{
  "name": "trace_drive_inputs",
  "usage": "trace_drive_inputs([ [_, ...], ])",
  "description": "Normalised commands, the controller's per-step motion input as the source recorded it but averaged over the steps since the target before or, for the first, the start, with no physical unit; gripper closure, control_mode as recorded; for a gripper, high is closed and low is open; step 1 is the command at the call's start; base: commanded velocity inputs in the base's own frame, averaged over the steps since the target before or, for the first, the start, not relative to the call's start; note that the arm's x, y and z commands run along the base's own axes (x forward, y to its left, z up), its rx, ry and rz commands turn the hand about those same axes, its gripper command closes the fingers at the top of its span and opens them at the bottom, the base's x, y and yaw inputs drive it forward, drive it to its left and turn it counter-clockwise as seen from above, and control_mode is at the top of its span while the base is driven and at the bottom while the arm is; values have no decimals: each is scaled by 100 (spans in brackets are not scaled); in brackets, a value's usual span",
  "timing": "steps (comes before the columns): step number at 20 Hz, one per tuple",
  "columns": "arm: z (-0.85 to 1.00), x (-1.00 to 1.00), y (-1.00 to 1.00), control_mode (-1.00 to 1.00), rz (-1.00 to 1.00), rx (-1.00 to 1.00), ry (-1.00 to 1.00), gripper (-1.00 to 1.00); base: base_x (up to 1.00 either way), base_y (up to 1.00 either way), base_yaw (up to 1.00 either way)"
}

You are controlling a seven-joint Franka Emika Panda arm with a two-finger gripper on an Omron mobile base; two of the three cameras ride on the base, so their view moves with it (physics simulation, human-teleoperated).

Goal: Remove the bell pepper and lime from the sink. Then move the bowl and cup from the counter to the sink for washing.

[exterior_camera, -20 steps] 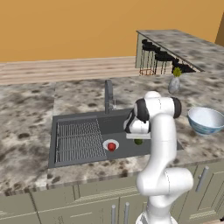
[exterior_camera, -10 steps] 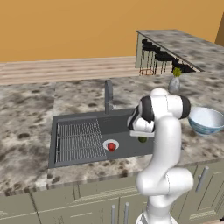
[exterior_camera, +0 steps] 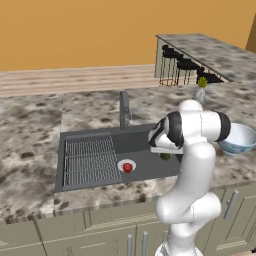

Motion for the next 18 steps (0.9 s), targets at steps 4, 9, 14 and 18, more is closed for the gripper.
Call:
trace_drive_inputs([
  [4,55,-25,1,-100,7,0,0,100,0,0,0],
  [9,53,-27,1,-100,9,0,0,100,0,0,0],
  [14,47,-27,2,-100,11,0,-4,100,0,0,0],
  [18,27,-34,3,-100,12,0,-7,100,0,0,0],
])
